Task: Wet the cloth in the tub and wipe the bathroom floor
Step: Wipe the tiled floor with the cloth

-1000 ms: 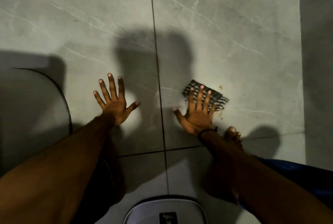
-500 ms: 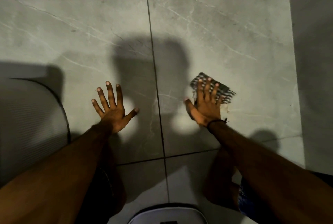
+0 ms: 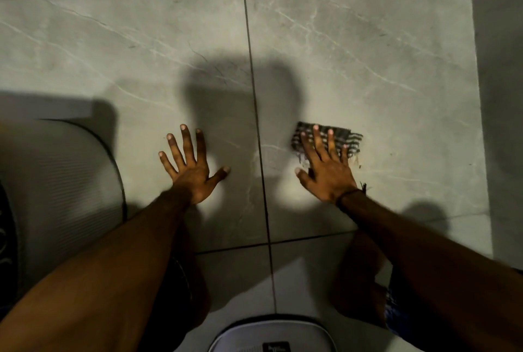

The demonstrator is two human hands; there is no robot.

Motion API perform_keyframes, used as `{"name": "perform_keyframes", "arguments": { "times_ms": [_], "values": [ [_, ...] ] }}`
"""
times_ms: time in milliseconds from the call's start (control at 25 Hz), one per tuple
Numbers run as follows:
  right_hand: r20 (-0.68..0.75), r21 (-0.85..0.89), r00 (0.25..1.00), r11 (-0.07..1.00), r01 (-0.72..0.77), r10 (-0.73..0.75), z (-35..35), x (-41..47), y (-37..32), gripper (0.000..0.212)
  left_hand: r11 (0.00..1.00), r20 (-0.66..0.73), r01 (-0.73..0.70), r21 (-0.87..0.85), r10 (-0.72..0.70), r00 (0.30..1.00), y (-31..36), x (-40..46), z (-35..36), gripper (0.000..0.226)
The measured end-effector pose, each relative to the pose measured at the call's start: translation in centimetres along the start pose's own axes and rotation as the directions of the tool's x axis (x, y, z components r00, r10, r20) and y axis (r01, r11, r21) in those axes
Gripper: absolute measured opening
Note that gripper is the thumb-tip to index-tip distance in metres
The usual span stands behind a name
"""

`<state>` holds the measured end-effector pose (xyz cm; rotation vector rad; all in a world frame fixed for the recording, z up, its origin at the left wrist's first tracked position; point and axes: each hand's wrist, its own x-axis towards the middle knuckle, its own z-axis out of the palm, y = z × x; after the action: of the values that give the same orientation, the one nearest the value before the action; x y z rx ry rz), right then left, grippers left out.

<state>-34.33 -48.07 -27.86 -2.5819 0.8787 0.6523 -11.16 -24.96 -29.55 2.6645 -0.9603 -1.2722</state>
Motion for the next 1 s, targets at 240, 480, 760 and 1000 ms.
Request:
{"name": "perform_keyframes", "arguments": {
  "times_ms": [240, 480, 760, 1000],
  "values": [
    [-0.076, -0.087, 0.984, 0.984, 0.153, -0.16, -0.4, 3.9, -7.3, 0.074, 1.0, -0.002, -0.005, 0.026, 0.005, 1.0, 0.0, 0.3, 0.2, 0.115],
    [-0.1, -0.069, 0.965, 0.97, 0.235, -0.241, 3.1, -2.6, -5.4, 0.087, 1.0, -0.011, -0.01, 0.023, 0.01, 1.0, -0.1, 0.2, 0.2, 0.115],
    [0.075, 0.801, 0.921, 0.527, -0.284, 0.384, -4.5, -3.9, -8.7, 0.029, 0.991, 0.035, 0.134, 0.0, -0.134, 0.99, 3.0, -0.6, -2.4, 0.105],
    [0.278, 0.96, 0.924, -0.077, -0.267, 0.262, -15.9, -4.7, -13.5, 0.024, 0.544, -0.019, 0.035, -0.838, -0.094, 0.995, 12.0, -9.0, -11.0, 0.052]
  ]
}}
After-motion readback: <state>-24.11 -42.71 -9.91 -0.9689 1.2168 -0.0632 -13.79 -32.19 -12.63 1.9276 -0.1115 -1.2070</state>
